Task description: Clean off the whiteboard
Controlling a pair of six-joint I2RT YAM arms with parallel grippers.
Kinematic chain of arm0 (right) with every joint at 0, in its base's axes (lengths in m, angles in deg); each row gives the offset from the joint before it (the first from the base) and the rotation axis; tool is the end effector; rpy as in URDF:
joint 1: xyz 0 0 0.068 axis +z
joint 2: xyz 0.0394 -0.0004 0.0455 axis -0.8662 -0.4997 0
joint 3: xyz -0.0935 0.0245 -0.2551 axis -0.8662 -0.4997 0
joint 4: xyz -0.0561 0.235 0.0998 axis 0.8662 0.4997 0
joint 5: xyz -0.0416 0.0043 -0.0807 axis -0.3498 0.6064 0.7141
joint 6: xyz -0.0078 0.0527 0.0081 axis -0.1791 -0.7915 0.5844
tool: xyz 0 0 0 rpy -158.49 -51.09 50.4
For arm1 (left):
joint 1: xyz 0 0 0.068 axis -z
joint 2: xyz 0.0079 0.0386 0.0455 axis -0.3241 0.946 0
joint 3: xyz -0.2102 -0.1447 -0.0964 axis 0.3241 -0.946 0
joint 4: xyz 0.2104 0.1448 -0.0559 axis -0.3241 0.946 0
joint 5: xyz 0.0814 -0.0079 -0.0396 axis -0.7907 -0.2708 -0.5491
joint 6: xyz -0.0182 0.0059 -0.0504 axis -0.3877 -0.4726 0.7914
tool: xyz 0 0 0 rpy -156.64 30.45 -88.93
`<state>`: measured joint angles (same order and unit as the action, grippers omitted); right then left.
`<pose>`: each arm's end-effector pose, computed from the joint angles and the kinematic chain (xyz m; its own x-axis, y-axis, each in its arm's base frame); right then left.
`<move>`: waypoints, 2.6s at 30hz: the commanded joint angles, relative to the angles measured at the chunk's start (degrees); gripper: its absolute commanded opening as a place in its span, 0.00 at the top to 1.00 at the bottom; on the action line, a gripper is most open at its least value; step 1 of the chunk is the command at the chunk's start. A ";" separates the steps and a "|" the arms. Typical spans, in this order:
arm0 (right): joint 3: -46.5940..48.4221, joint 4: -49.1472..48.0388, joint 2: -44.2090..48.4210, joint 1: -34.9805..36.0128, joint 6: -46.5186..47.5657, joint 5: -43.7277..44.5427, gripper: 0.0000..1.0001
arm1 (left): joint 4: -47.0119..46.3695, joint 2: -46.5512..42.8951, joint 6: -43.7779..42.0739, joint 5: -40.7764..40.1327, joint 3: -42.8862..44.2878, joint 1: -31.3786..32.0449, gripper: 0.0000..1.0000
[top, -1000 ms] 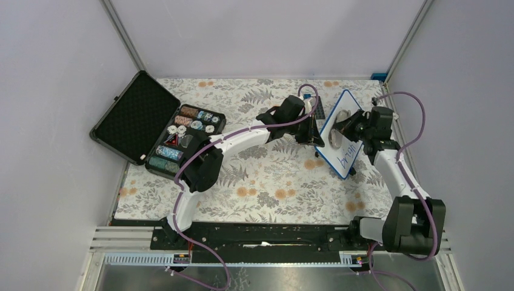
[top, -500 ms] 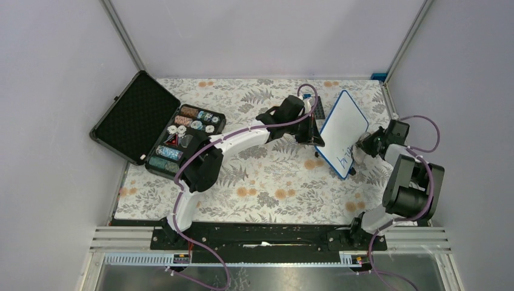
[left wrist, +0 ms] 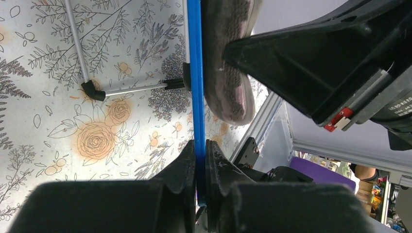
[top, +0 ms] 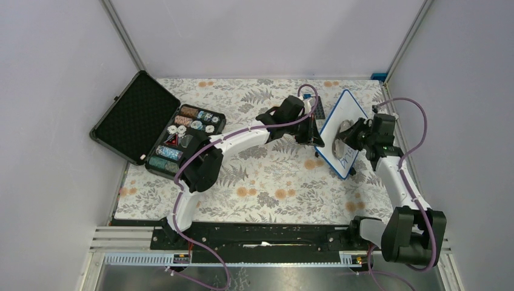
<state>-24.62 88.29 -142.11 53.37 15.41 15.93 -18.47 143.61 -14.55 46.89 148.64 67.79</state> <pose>0.2577 -0.0192 0.2576 -0.5121 0.5316 -0.6747 0.1210 0.8223 0.5560 0.3155 -0.3867 0.2451 -0.9114 0.0874 -0.4021 0.3905 0.4923 -0.7779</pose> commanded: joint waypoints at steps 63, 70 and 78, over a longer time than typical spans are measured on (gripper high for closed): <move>-9.18 5.12 8.77 -0.10 -3.01 4.32 1.00 | -0.46 -0.48 -2.32 2.86 -2.35 1.83 1.00; -11.52 5.31 -5.32 -9.88 -2.72 11.31 1.00 | -0.48 -0.82 -2.36 2.66 -2.49 1.87 1.00; -9.25 2.71 4.02 -8.93 -2.18 1.93 1.00 | -0.47 -0.82 -2.36 2.54 -2.40 2.07 1.00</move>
<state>-34.61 90.34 -145.72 43.09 12.22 19.98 -19.76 143.43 -14.53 47.53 147.68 67.64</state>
